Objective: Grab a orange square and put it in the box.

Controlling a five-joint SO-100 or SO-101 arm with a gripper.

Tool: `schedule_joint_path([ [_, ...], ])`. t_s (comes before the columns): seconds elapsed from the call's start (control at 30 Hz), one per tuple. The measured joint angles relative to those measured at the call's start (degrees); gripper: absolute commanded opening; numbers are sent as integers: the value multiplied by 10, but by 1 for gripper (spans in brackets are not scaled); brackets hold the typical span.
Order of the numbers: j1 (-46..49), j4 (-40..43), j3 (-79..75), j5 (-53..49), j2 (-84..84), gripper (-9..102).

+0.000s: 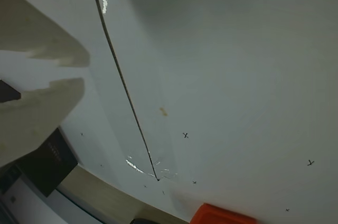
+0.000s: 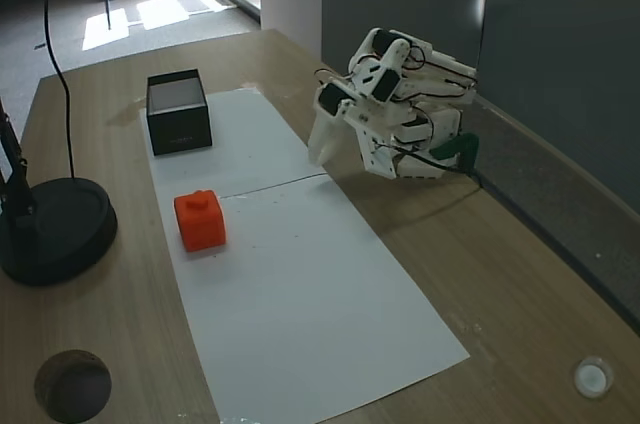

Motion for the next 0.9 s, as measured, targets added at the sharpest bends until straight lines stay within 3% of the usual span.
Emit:
schedule_joint_path([
  [0.9,-5,0,0,0,0,0],
])
